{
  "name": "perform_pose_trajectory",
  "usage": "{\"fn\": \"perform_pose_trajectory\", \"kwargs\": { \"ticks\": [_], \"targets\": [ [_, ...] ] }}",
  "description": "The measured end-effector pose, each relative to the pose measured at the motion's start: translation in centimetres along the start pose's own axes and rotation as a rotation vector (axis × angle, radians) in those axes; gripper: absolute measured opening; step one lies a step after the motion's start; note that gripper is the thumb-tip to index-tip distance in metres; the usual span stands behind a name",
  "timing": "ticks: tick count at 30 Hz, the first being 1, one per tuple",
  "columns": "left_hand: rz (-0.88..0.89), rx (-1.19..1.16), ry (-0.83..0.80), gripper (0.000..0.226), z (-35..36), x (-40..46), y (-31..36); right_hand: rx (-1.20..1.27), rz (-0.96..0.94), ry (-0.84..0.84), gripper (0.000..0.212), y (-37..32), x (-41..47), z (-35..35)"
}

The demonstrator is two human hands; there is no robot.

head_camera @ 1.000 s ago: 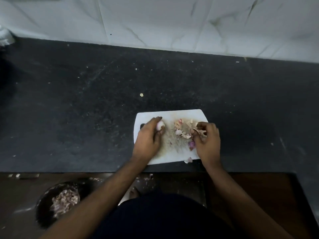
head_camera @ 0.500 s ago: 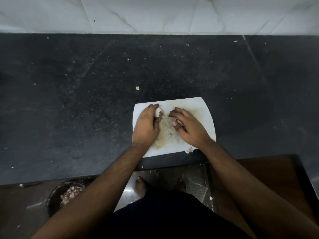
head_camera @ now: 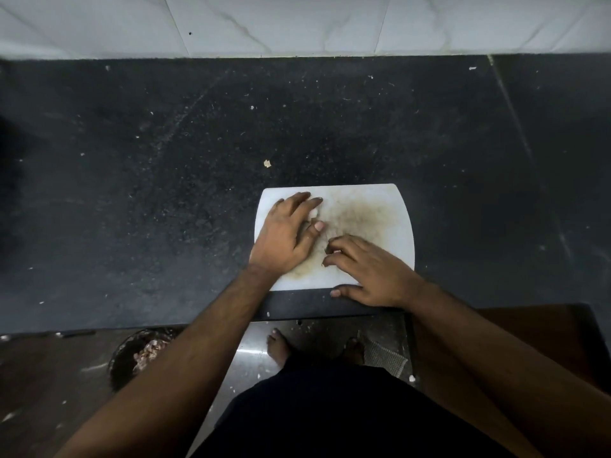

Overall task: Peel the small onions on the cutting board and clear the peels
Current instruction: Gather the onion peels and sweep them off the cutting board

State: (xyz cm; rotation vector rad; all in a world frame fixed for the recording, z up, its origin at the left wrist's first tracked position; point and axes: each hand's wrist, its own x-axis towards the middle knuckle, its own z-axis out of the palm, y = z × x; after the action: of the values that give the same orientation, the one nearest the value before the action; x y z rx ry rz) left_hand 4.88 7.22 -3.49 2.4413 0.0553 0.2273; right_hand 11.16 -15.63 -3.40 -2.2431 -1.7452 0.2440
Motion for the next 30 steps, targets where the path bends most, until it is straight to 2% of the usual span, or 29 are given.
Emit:
{"fn": "perform_pose_trajectory", "kwargs": {
  "ticks": [5, 9, 15, 17, 20, 23, 26, 30],
  "targets": [
    [-0.02, 0.024, -0.018, 0.061, 0.0, -0.1, 0.5, -0.112, -0.063, 0.032, 0.037, 0.1, -0.4, 0.9],
    [0.011, 0.068, 0.016, 0.073, 0.1, -0.5, 1.0, -0.189, -0.094, 0.026, 0.033, 0.1, -0.4, 0.9],
    [0.255, 0.208, 0.103, 0.064, 0.5, -2.1, 2.4, -0.148, -0.158, 0.2, 0.034, 0.2, -1.3, 2.0],
    [0.262, 0.21, 0.115, 0.056, 1.2, -3.1, 3.4, -0.113, -0.16, 0.273, 0.035, 0.2, -1.4, 2.1],
    [0.15, 0.133, 0.126, 0.049, 2.6, -5.3, 5.1, 0.17, 0.02, 0.398, 0.035, 0.3, -1.5, 1.3],
    [0.067, 0.109, 0.075, 0.048, 4.1, -7.1, 6.3, 0.634, 0.413, 0.597, 0.019, 0.6, -1.7, -0.2],
    [0.03, 0.239, -0.048, 0.065, 5.6, -7.7, 7.0, 0.983, 0.75, 0.793, 0.031, 1.6, -1.0, -1.0],
    [-0.016, 0.384, -0.117, 0.075, 7.1, -6.3, 8.2, 1.214, 0.883, 0.844, 0.042, 2.0, -0.3, -2.2]
  ]
}}
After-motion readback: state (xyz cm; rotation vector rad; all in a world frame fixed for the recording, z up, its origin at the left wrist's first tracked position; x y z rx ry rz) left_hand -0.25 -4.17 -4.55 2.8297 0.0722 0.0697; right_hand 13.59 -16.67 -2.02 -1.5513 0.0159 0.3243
